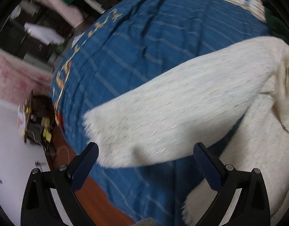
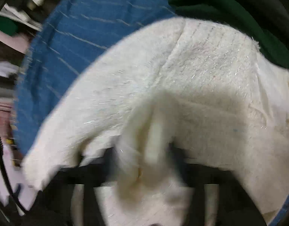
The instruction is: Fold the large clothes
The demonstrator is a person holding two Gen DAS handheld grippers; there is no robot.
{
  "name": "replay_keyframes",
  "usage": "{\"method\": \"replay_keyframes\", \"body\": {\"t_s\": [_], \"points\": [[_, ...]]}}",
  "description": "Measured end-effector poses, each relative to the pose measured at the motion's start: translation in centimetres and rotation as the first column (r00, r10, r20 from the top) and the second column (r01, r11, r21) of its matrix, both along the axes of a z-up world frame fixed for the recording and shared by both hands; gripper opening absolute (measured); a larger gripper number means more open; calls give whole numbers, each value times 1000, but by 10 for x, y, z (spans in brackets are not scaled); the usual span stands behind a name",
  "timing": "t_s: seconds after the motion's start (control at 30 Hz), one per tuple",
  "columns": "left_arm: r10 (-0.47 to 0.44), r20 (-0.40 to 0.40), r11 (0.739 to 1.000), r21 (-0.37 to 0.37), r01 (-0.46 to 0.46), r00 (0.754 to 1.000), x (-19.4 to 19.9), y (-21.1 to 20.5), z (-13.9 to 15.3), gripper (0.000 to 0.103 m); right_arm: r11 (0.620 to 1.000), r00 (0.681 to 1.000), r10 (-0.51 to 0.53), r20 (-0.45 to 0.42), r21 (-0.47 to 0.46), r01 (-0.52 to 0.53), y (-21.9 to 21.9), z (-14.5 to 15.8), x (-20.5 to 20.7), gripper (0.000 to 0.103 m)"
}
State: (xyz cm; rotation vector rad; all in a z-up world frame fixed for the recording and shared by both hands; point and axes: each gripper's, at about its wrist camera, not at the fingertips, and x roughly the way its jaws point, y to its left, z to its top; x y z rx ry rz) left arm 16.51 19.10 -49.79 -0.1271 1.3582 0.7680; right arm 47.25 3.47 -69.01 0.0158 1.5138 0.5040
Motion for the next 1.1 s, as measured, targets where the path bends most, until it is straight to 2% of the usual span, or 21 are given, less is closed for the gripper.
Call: {"method": "replay_keyframes", "body": {"t_s": [0.03,0.1,0.17,0.2,0.27,0.33,0.37,0.4,0.43,0.47,0.5,0.57,0.63,0.73,0.8,0.83,0.93,0.97,1.0,1.03,1.1], "points": [[24,2,1000,-14,-24,1000,-7,4,0,103,998,1000,-22,12,61,21,-11,12,-3,89],[87,8,995,-47,-86,996,-23,15,1,103,993,995,-68,67,97,61,-39,38,-12,89],[140,15,987,-83,-139,990,-34,19,-3,103,991,986,-122,117,76,113,-69,55,-21,89],[165,20,982,-101,-162,986,-37,21,-5,103,982,974,-184,131,56,178,-98,63,-30,89],[213,32,968,-144,-206,977,-42,27,-14,103,966,958,-258,128,12,259,-128,71,-36,89],[269,49,947,-194,-255,962,-44,34,-26,102,932,927,-354,126,-40,361,-181,67,-59,88],[289,59,939,-211,-271,956,-44,37,-29,102,917,913,-389,120,-42,397,-201,66,-60,79],[312,66,929,-229,-290,948,-45,39,-33,102,900,898,-429,98,-46,434,-227,59,-63,49],[333,69,920,-243,-308,940,-46,41,-37,102,880,882,-466,65,-67,470,-249,42,-67,35],[361,75,905,-269,-330,929,-47,43,-43,102,861,868,-495,42,-108,497,-265,25,-66,27],[379,73,895,-281,-345,923,-48,44,-46,102,824,841,-540,38,-177,538,-287,0,-66,27],[417,65,872,-310,-379,906,-52,48,-53,102,791,815,-579,10,-235,565,-314,-28,-65,23],[462,67,842,-345,-414,884,-58,54,-60,102,776,795,-607,-21,-232,587,-321,-40,-62,23],[525,84,793,-409,-452,847,-63,68,-70,102,797,828,-561,19,-257,546,-301,-20,-62,30],[596,97,724,-494,-482,797,-66,83,-81,102,815,838,-545,32,-212,539,-286,-5,-67,52],[639,109,684,-533,-499,761,-69,91,-86,102,824,842,-538,35,-187,535,-276,2,-73,56],[712,143,627,-571,-530,688,-76,111,-97,102,850,860,-509,33,-142,508,-244,5,-86,58],[739,153,607,-574,-549,656,-78,119,-101,102,857,867,-497,31,-140,496,-231,2,-91,58],[753,173,604,-563,-564,635,-78,125,-102,102,861,871,-490,29,-138,489,-223,0,-94,58],[761,209,614,-536,-579,614,-77,131,-100,100,865,874,-486,24,-133,484,-213,-3,-98,58],[759,254,637,-480,-604,599,-72,142,-95,81,873,884,-467,22,-145,465,-192,-12,-104,61]]}}
